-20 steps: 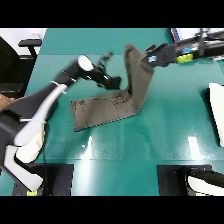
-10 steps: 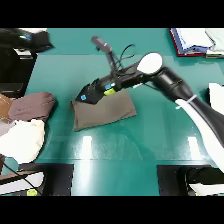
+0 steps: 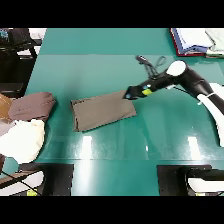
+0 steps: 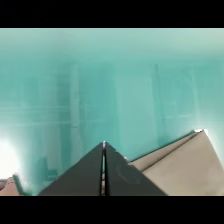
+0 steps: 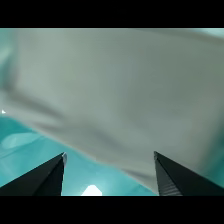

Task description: Fold the shirts.

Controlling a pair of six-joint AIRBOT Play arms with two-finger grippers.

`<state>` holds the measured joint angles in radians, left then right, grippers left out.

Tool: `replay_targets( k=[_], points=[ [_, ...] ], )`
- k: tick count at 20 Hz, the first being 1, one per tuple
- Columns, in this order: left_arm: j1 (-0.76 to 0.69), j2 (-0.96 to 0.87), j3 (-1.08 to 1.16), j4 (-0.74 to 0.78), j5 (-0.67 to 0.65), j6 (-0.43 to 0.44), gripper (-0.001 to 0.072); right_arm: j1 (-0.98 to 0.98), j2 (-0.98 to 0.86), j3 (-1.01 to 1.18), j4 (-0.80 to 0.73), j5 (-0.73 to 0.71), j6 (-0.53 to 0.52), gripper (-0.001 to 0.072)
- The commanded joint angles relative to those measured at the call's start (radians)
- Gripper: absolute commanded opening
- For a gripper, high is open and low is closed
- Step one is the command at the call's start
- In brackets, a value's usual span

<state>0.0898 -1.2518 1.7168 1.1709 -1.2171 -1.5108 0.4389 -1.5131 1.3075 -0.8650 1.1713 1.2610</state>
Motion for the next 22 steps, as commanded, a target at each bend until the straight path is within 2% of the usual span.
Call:
replay_targets(
  k=[1,6,8,11,12,13,14,15,16,19,22],
  points=[
    [0.002,-0.003,-0.001,-0.035,0.002,0.001,0.0028,-0.173,-0.037,-0.093,0.012,0.019,0.029,0.0631],
    [0.002,-0.004,-0.001,-0.034,0.004,0.009,0.0028,-0.142,-0.211,-0.031,0.117,0.02,0.028,0.0617],
    [0.002,-0.004,-0.001,-0.035,-0.002,0.026,0.0028,-0.077,-0.283,0.043,0.117,0.031,0.029,0.0556],
    [0.002,-0.004,-0.001,-0.035,-0.004,0.026,0.0028,0.023,-0.378,0.145,0.211,0.041,0.028,0.0548],
    [0.002,-0.004,-0.001,-0.041,-0.005,0.026,0.0028,0.051,-0.403,0.174,0.227,0.04,0.028,0.047],
    [0.002,-0.004,-0.001,-0.054,-0.005,0.026,0.0028,0.078,-0.427,0.204,0.226,0.04,0.028,0.0342],
    [0.002,-0.004,-0.001,-0.066,-0.005,0.026,0.0028,0.097,-0.443,0.226,0.226,0.04,0.028,0.025],
    [0.002,-0.004,-0.001,-0.073,-0.006,0.026,0.0027,0.111,-0.455,0.247,0.225,0.04,0.028,0.0103],
    [-0.005,-0.004,-0.001,-0.074,-0.005,0.026,0.0027,0.114,-0.459,0.263,0.218,0.038,0.028,0.0015],
    [-0.076,-0.004,-0.001,-0.064,0.002,0.026,0.0026,0.079,-0.444,0.316,0.209,0.057,0.028,0.0015],
    [-0.194,-0.004,-0.001,-0.055,0.022,0.027,0.0027,-0.05,-0.35,0.318,0.166,0.061,0.03,0.0014]
  ],
)
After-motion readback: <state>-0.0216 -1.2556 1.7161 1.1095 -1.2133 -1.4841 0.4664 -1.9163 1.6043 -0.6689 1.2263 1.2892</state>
